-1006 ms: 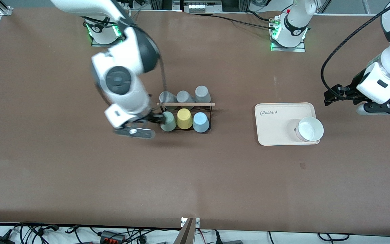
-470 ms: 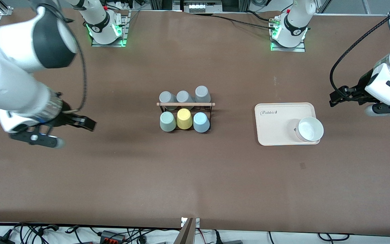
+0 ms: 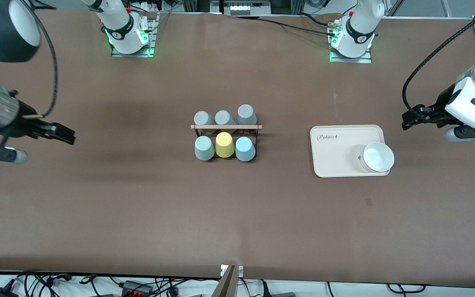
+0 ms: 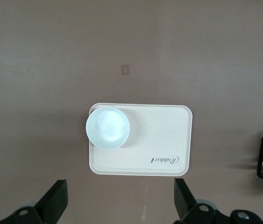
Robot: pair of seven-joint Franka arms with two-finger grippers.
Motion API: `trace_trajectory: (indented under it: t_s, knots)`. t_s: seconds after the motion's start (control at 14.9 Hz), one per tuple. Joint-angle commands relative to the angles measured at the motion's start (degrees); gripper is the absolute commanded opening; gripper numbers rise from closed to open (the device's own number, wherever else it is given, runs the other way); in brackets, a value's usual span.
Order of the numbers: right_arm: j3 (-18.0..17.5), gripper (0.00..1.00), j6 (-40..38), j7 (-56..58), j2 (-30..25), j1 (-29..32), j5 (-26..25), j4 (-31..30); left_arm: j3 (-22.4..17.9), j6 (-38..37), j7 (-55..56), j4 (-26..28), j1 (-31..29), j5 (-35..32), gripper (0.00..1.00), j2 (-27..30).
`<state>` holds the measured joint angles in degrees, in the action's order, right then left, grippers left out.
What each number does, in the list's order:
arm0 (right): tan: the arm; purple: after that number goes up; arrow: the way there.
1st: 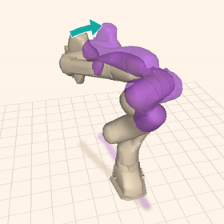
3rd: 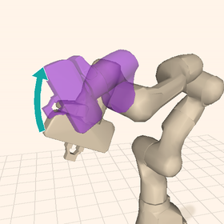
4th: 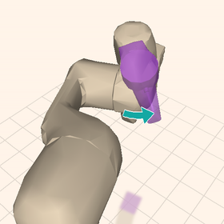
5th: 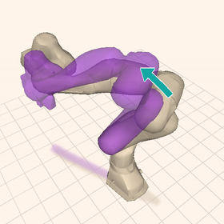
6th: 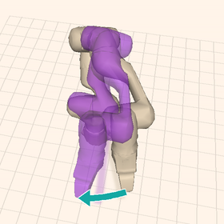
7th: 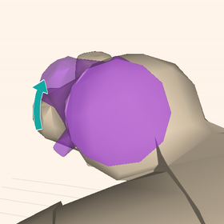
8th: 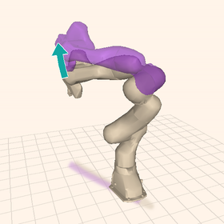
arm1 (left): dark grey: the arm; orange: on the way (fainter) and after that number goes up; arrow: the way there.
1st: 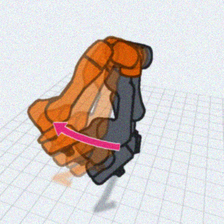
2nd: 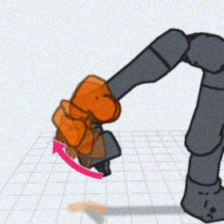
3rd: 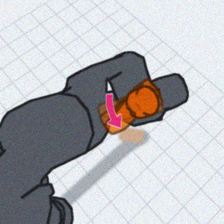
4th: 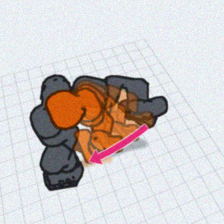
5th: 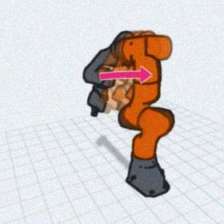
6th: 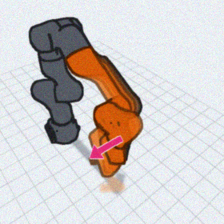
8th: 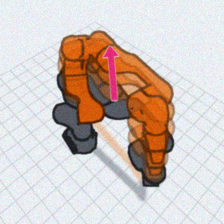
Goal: Hang scattered cups on rack with three cups
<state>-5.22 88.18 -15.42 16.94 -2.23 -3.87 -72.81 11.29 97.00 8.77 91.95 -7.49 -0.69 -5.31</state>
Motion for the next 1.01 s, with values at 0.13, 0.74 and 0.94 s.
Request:
trace_trajectory:
  t_s: [0.13, 0.74, 0.94]
  knots:
    - [-0.9, 1.00, 9.5, 2.3, -13.0, 1.7, 1.0, -19.3, 0.2, 0.2, -1.4, -0.6, -0.6, 1.2, 1.00, 0.0]
    - [-0.3, 1.00, 9.5, 8.1, -16.2, 2.6, 3.4, -21.8, 0.3, 0.0, -1.4, -0.6, -0.6, 1.2, 1.00, 0.0]
    - [0.1, 1.00, 9.4, 13.1, -15.1, 3.3, 3.7, -19.9, 0.3, -0.1, -1.1, -0.4, -0.6, 1.2, 1.00, 0.0]
